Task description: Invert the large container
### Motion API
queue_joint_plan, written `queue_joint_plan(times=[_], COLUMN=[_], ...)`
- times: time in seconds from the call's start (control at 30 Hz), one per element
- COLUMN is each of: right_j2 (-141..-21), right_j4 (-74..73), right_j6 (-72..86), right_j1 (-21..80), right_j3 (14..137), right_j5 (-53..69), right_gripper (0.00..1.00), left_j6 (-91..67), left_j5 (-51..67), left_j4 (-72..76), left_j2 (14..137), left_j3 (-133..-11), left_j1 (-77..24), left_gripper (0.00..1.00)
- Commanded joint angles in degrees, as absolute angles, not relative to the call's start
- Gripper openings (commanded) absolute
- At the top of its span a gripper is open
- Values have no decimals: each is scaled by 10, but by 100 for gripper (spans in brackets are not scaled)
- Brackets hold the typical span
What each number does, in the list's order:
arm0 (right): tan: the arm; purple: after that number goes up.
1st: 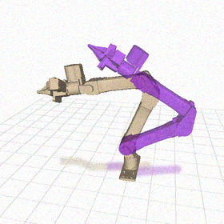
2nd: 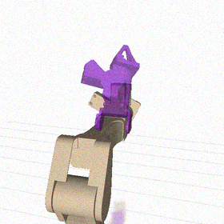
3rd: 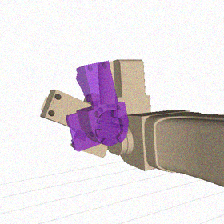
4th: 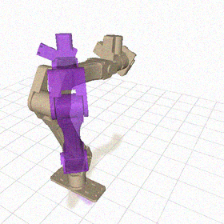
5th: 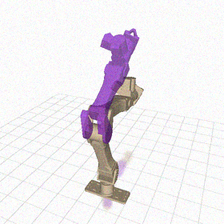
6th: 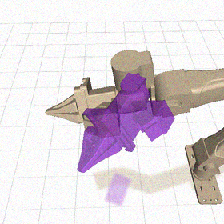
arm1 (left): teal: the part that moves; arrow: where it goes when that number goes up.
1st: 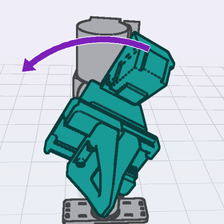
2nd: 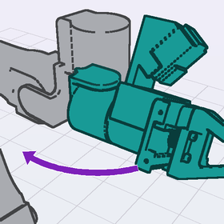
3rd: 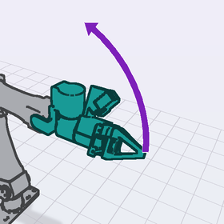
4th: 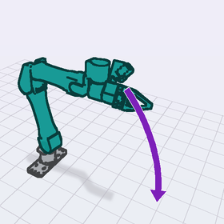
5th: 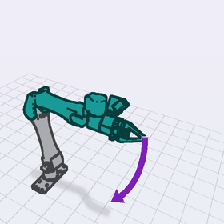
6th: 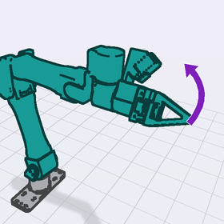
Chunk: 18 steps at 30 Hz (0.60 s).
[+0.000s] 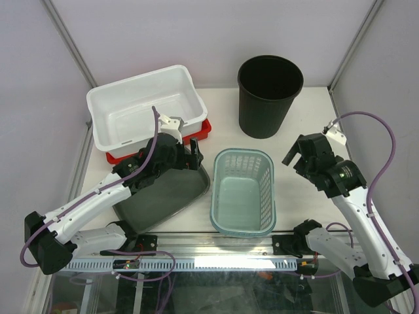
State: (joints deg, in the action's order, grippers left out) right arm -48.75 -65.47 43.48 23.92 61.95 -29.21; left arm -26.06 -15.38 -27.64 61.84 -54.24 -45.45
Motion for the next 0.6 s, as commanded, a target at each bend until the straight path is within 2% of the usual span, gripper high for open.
queue_joint_plan(times=[0.0, 0.3, 0.37, 0.5, 0.57], right_j2=[-453, -392, -383, -363, -361], right_j4=[-628, -581, -554, -489, -485], right_j6=[454, 433, 390, 305, 305], right_j1=[237, 237, 237, 237, 237], right_j3=[606, 572, 568, 543, 528], right_j5=[-316, -297, -238, -27, 13], right_gripper=[100, 99, 99, 99, 100], left_j6=[-253, -244, -247, -303, -310], left_j5=[-170, -151, -142, -117, -99], left_j4=[-265, -264, -266, -234, -215], left_j2=[614, 591, 588, 552, 540], left_j3=[-561, -546, -547, -517, -502], left_j1=[-461, -462, -462, -464, -467], left_gripper=[99, 99, 99, 99, 99])
